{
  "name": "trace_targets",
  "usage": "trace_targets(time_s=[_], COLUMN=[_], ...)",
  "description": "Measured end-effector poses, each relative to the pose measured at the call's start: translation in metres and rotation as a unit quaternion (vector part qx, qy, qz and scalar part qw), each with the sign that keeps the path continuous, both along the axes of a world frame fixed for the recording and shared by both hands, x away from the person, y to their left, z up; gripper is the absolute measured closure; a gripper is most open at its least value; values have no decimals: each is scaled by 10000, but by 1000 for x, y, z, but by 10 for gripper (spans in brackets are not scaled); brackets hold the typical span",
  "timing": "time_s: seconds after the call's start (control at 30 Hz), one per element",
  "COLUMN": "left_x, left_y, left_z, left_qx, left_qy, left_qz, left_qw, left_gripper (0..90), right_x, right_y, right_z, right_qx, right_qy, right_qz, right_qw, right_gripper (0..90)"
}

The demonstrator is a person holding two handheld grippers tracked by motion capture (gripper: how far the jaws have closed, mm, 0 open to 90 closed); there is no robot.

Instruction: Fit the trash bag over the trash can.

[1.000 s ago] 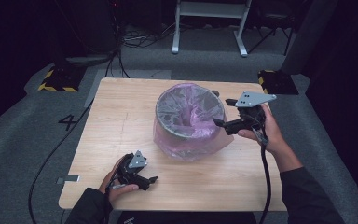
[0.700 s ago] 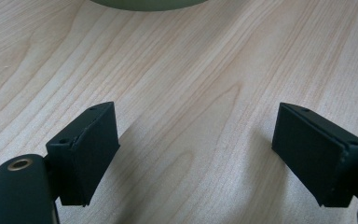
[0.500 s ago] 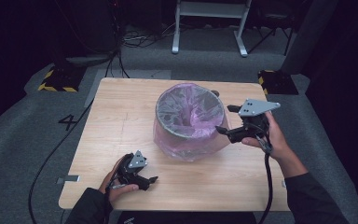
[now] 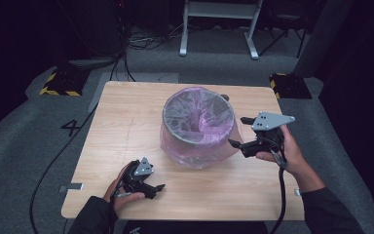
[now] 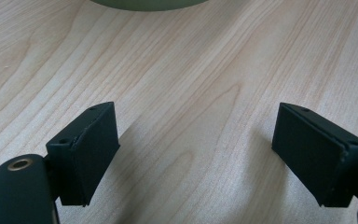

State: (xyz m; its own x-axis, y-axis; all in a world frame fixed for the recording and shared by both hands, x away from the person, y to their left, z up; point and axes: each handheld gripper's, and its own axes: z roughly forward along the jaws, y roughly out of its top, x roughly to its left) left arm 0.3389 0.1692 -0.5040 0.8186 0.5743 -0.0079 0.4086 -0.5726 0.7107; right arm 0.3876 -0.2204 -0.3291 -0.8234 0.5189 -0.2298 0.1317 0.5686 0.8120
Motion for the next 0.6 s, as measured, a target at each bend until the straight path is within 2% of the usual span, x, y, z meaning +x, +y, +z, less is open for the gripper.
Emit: trace_targets(time_s=[0.6], left_x=[0], left_y=[0], left_z=[0], left_qx=[4], left_qy=[-4], left_qz=[2], left_qw=[10000], left_gripper=[140], right_x=[-8], right_y=[-9], right_z=[-18], right_qx=[-334], right_qy=[65], right_qz=[-45], right_qw=[9994], right_gripper=[175])
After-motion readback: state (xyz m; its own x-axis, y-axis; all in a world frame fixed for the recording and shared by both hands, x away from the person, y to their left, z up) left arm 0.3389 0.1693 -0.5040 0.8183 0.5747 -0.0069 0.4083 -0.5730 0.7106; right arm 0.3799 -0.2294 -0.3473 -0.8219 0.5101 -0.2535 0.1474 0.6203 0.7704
